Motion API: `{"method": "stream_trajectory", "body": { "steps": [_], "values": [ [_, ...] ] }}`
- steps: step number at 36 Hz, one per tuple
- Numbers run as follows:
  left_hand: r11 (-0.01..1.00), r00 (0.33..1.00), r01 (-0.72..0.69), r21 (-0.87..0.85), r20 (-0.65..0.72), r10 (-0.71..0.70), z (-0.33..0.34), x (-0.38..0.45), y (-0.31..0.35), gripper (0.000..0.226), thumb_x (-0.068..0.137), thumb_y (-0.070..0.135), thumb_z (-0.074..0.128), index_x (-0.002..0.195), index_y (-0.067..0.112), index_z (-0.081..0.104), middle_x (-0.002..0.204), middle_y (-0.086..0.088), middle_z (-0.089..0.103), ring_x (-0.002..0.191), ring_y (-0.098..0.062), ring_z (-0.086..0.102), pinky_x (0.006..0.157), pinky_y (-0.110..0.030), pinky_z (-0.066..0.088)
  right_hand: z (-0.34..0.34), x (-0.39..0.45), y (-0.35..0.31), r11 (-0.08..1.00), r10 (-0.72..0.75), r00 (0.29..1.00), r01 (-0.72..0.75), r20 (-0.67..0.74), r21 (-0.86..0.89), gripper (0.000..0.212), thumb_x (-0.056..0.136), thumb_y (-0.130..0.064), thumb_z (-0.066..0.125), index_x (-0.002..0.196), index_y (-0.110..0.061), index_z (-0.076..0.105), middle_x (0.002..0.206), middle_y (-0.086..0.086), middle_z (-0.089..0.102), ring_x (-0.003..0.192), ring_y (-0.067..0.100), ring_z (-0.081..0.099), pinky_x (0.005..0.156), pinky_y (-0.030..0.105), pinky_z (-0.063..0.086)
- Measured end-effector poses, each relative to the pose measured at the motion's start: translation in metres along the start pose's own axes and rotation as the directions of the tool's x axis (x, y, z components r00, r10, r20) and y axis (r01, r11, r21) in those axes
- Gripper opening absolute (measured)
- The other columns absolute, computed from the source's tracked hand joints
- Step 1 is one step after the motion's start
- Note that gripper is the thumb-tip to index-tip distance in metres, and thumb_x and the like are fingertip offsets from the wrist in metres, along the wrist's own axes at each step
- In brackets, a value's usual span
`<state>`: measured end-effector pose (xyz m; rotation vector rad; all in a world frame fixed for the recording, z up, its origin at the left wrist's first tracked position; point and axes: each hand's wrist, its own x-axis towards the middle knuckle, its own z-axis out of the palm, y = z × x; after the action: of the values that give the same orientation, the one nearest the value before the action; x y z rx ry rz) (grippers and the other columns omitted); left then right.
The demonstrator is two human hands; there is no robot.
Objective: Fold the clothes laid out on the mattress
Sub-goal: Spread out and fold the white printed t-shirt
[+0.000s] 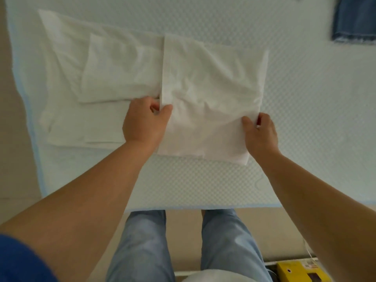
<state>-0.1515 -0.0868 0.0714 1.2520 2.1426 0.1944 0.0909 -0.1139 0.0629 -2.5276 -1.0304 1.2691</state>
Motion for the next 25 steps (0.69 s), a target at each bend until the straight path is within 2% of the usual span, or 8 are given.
{"method": "stream_trajectory", "body": {
  "steps": [4,8,12,14,16,20,23,25],
  "values": [
    [0.999,0.990,0.032,0.021,0.136,-0.034,0.001,-0.017,-0.008,0.034,0.079,0.050,0.063,0.074,0.017,0.058,0.074,0.002,0.059,0.067,-0.019,0.054,0.055,-0.028,0.032,-0.004,0.005,0.005,0.998,0.049,0.997,-0.051,0.057,0.041,0.040,0.091,-0.045,0.050,0.122,-0.019,0.049,0.087,-0.015,0.050,0.075,0.004,0.048,0.068,0.026,0.037],
    [0.999,0.997,0.006,0.035,0.080,-0.009,0.003,-0.021,-0.006,0.031,0.089,0.040,0.055,0.076,0.011,0.058,0.075,-0.002,0.058,0.068,-0.020,0.051,0.058,-0.028,0.031,-0.010,0.009,0.009,0.998,0.063,0.991,-0.064,0.117,0.002,0.035,0.091,-0.049,0.049,0.107,-0.018,0.055,0.082,-0.014,0.053,0.073,0.006,0.050,0.067,0.029,0.038],
    [1.000,1.000,0.020,-0.006,-0.002,-0.020,0.002,-0.024,-0.007,0.028,0.097,0.032,0.044,0.077,0.015,0.053,0.060,0.010,0.044,0.066,-0.016,0.043,0.054,-0.023,0.019,-0.009,0.011,0.011,0.999,0.039,0.990,-0.036,0.133,-0.030,0.032,0.091,-0.052,0.047,0.100,-0.022,0.053,0.080,-0.016,0.053,0.070,0.003,0.049,0.057,0.023,0.036],
    [0.999,0.999,0.036,-0.031,-0.021,-0.036,0.004,-0.025,-0.008,0.027,0.098,0.032,0.042,0.083,0.014,0.055,0.064,0.008,0.046,0.069,-0.017,0.044,0.056,-0.022,0.020,-0.006,0.010,0.012,0.999,0.026,0.992,-0.021,0.125,-0.034,0.031,0.091,-0.052,0.046,0.099,-0.024,0.052,0.080,-0.016,0.053,0.070,0.002,0.049,0.053,0.022,0.034],
    [0.992,0.995,0.099,-0.078,0.000,-0.099,0.008,-0.027,-0.009,0.030,0.096,0.039,0.045,0.101,0.013,0.059,0.077,0.009,0.051,0.078,-0.014,0.047,0.065,-0.023,0.028,-0.004,0.009,0.012,1.000,0.017,0.994,-0.014,0.111,-0.028,0.030,0.091,-0.052,0.045,0.097,-0.023,0.051,0.079,-0.015,0.052,0.069,0.002,0.048,0.053,0.021,0.033],
    [0.971,0.973,0.201,-0.128,0.143,-0.183,0.013,-0.030,-0.011,0.058,0.072,0.050,0.072,0.114,0.016,0.051,0.096,0.006,0.057,0.085,-0.014,0.053,0.071,-0.028,0.040,0.000,0.006,0.014,1.000,0.012,0.997,-0.012,0.079,0.002,0.031,0.091,-0.052,0.046,0.094,-0.021,0.049,0.078,-0.014,0.051,0.068,0.002,0.047,0.053,0.020,0.032],
    [0.990,0.977,0.137,-0.013,0.166,-0.133,0.017,-0.033,-0.014,0.038,0.079,0.039,0.068,0.104,0.013,0.055,0.104,-0.005,0.060,0.091,-0.024,0.057,0.071,-0.028,0.038,0.002,0.003,0.017,1.000,-0.004,0.998,0.003,0.067,0.013,0.031,0.090,-0.052,0.047,0.093,-0.021,0.048,0.077,-0.014,0.050,0.067,0.001,0.046,0.053,0.019,0.030],
    [0.996,0.990,0.088,0.002,0.113,-0.087,0.017,-0.034,-0.014,0.021,0.087,0.034,0.059,0.093,0.014,0.057,0.096,-0.007,0.062,0.090,-0.028,0.057,0.069,-0.028,0.035,0.002,0.002,0.020,1.000,-0.009,0.998,0.009,0.063,0.004,0.029,0.091,-0.050,0.047,0.093,-0.021,0.048,0.076,-0.014,0.050,0.066,0.001,0.046,0.052,0.019,0.030]
  ]
}}
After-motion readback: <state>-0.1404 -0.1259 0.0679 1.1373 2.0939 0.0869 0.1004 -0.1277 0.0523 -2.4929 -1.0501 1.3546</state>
